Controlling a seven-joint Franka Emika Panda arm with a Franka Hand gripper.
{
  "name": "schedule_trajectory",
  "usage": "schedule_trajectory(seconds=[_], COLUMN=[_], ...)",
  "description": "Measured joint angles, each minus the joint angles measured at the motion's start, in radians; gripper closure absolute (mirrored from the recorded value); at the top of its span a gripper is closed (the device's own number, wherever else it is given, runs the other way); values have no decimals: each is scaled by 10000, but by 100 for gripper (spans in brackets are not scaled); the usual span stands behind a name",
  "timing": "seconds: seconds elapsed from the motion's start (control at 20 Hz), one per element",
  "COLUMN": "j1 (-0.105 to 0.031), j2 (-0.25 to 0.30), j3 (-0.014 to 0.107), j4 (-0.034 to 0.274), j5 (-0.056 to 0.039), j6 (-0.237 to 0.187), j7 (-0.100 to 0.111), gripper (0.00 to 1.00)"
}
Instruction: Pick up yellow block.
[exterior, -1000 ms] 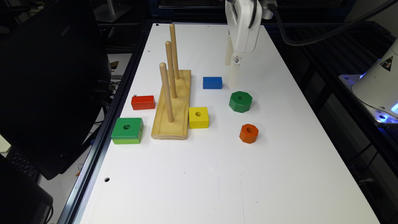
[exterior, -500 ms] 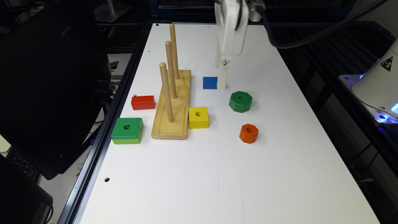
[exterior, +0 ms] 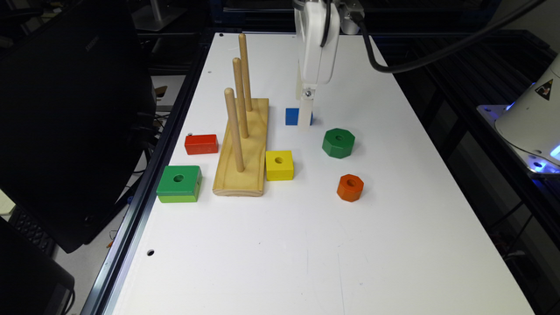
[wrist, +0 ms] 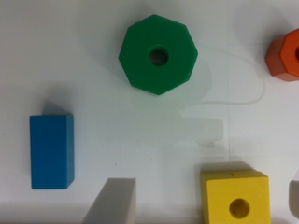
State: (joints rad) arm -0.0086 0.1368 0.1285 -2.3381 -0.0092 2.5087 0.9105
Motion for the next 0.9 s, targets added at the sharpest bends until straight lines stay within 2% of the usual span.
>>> schedule_trajectory(seconds=[0.3, 0.55, 0.75, 0.9], j1=[1, 5, 66, 118], j2=[202, 463, 818, 1182], j3=[102, 229, 450, 465], j4=[240, 557, 1059, 1535], j5=[0, -3, -43, -61], j6=[0, -21, -80, -198], j7=[103, 215, 519, 573], gripper=[0, 0, 0, 0])
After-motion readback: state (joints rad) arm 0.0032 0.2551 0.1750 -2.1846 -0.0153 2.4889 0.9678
